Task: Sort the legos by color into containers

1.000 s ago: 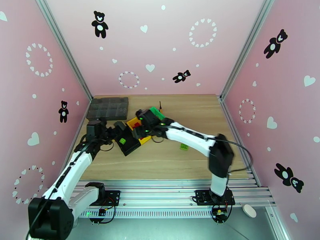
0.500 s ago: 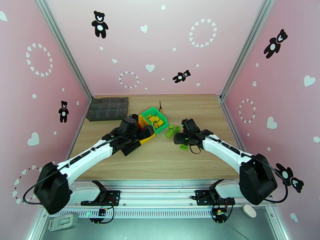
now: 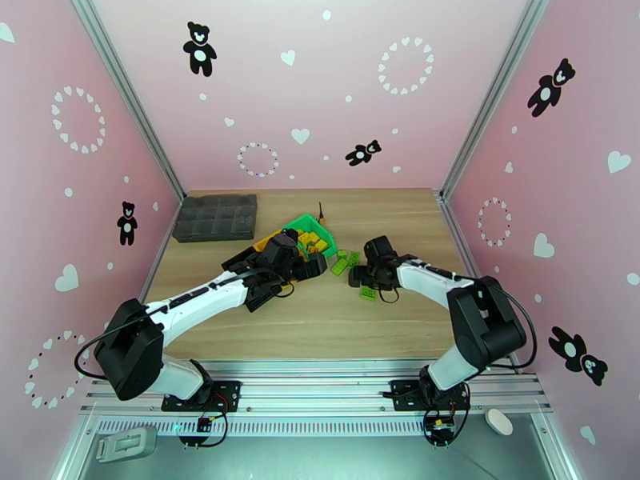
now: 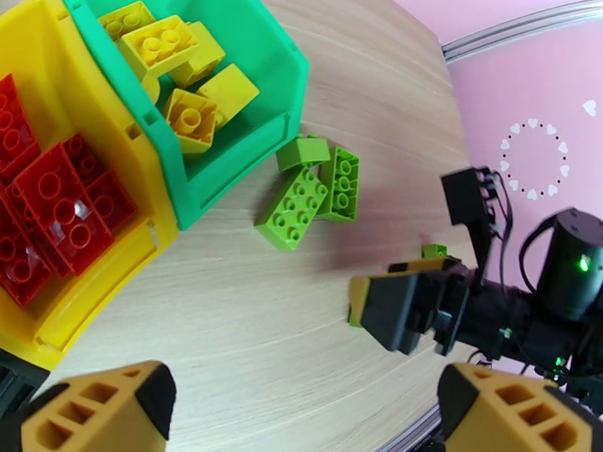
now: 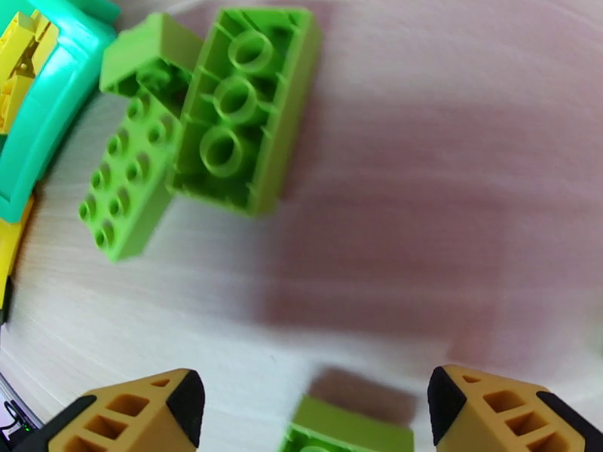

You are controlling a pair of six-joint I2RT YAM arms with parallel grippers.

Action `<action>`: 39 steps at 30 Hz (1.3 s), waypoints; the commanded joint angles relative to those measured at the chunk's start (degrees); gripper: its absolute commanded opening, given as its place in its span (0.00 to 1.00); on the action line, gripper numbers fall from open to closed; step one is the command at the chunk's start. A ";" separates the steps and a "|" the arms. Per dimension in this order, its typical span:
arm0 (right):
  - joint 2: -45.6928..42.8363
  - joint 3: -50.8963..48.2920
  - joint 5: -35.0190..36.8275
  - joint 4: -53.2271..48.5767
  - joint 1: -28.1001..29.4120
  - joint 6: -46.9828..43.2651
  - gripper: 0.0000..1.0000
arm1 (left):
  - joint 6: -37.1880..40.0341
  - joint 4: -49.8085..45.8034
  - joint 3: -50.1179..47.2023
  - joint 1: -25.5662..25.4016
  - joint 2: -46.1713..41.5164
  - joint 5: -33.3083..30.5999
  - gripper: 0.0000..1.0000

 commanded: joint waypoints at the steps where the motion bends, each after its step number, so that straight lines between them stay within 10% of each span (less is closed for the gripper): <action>1: 1.13 0.71 -2.14 0.82 0.19 -0.55 0.81 | -0.16 0.57 -0.20 -0.13 -0.30 -1.23 0.98; 20: -6.12 -4.54 8.30 -7.31 12.43 4.07 0.78 | 0.20 0.97 -1.25 -0.12 -1.23 -1.40 0.98; 39: -3.31 0.78 15.71 -10.40 19.24 6.70 0.25 | 0.97 -3.37 -8.00 7.16 -13.40 -3.01 0.98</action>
